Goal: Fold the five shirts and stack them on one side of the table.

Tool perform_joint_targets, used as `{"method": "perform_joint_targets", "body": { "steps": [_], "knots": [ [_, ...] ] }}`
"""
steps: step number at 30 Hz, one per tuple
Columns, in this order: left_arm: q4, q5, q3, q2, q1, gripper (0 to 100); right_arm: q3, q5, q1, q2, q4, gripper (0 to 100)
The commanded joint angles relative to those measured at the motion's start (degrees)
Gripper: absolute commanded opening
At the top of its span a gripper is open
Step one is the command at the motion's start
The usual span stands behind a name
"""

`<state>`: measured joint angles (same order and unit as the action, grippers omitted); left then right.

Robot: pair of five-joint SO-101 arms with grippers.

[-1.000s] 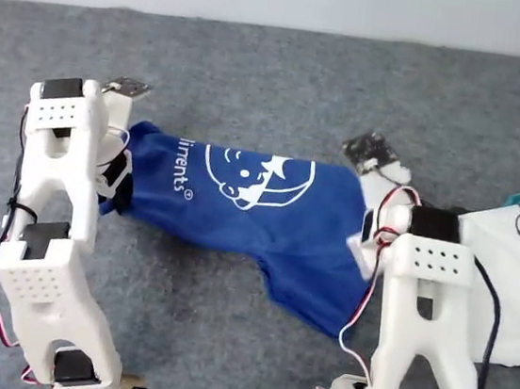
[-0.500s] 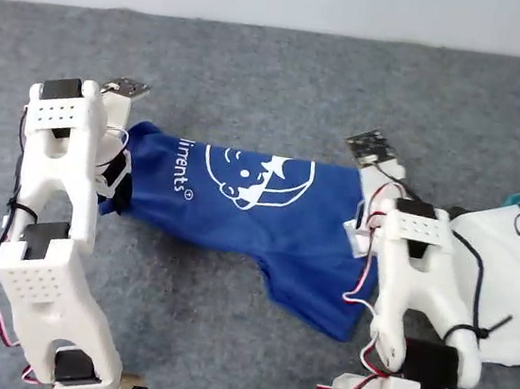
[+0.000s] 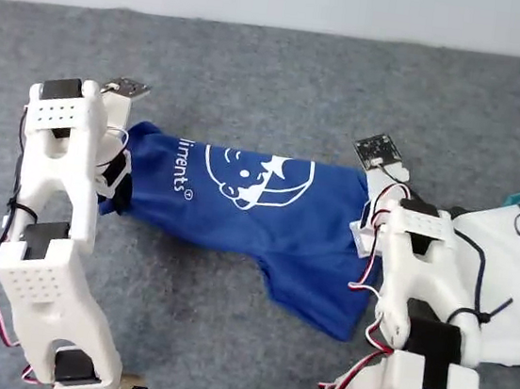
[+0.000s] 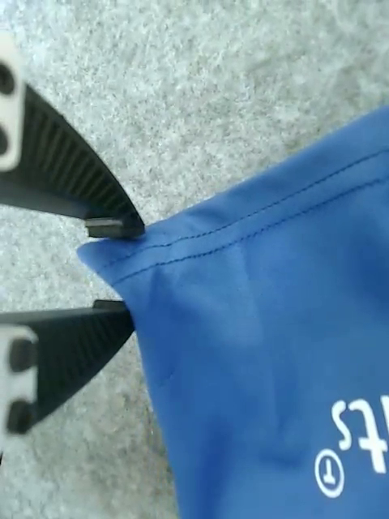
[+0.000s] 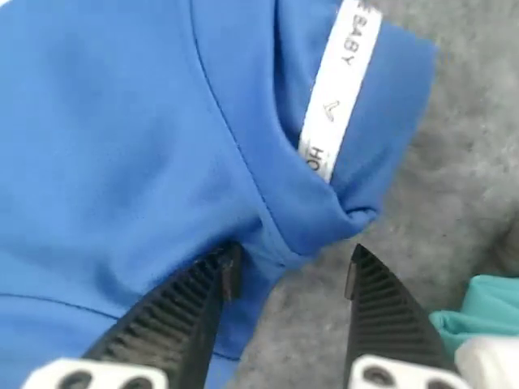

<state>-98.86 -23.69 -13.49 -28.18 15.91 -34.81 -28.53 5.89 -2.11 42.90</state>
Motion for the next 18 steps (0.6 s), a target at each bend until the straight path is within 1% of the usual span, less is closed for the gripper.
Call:
{"method": "perform_joint_targets", "body": {
  "steps": [1, 5, 8, 10, 13, 15, 16, 18],
  "knots": [
    [-0.6, -0.2, -0.1, 3.4, -0.3, 14, 2.6, -0.4, -0.7, 0.5, -1.3, 22.0],
    [-0.6, -0.2, -0.1, 3.4, -0.3, 14, 2.6, -0.8, -0.7, -1.3, -1.7, 21.9],
    [-0.6, -0.2, -0.1, 3.4, -0.3, 14, 2.6, -0.8, -0.8, -3.7, -5.1, 21.5],
    [-0.6, -0.2, -0.1, 3.4, -0.3, 14, 2.6, -1.4, -1.2, -5.1, -6.7, 18.0],
    [-0.6, -0.2, -0.1, 3.4, -0.3, 14, 2.6, -6.2, -3.4, -6.8, -7.3, 8.7],
    [-0.6, -0.2, -0.1, 3.4, -0.3, 14, 2.6, -7.2, -4.3, -6.8, -7.1, 1.7],
    [-0.6, -0.2, -0.1, 3.4, -0.3, 14, 2.6, -6.9, -4.3, -6.5, -7.1, 0.3],
    [-0.6, -0.2, -0.1, 3.4, -0.3, 14, 2.6, -6.2, -4.0, -5.2, -6.8, 2.0]
  ]
}}
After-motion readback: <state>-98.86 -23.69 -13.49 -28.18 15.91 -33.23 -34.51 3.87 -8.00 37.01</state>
